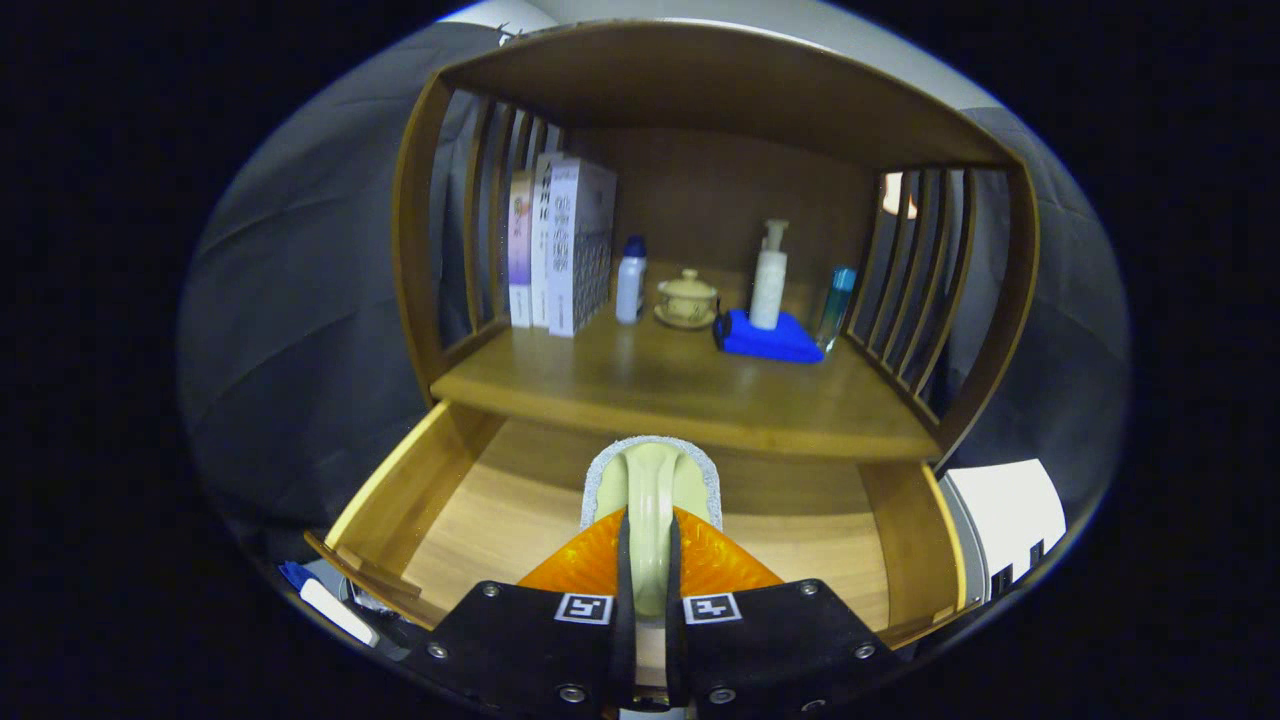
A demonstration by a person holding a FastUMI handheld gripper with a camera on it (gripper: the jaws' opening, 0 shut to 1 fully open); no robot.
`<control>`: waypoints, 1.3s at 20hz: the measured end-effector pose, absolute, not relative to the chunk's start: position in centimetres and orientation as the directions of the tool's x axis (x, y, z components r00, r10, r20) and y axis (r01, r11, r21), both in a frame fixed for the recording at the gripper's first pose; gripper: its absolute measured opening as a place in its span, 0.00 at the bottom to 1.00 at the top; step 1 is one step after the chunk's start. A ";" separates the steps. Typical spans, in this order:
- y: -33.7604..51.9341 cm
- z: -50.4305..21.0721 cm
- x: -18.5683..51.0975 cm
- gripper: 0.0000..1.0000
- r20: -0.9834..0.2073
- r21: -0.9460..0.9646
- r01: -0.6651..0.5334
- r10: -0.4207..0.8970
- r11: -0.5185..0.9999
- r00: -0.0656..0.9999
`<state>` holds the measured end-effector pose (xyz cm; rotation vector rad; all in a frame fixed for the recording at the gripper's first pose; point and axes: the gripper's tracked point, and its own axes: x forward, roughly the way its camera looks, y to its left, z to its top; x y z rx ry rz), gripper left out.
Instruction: Pull open the drawer, take out the items inside it, and place them on the countertop above the cabinet.
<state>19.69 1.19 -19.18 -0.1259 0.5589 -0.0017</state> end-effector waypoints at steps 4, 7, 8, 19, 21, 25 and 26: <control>-0.2 -16.0 22.9 0.12 -0.463 -0.146 -0.006 -0.063 0.989 0.884; -1.1 -14.9 26.0 0.12 -0.425 -0.139 0.010 -0.068 0.990 0.902; -1.1 -14.6 27.2 0.12 -0.407 -0.122 0.012 -0.062 0.992 0.911; -2.1 -19.0 35.6 0.13 -0.410 -0.049 -0.015 -0.006 0.999 0.912; -2.2 -19.7 36.6 0.14 -0.419 -0.052 -0.013 -0.010 0.999 0.908; -2.8 -21.1 37.7 0.14 -0.454 -0.093 -0.020 -0.025 0.995 0.890; -2.6 -21.0 38.0 0.16 -0.445 -0.074 -0.011 -0.024 0.997 0.895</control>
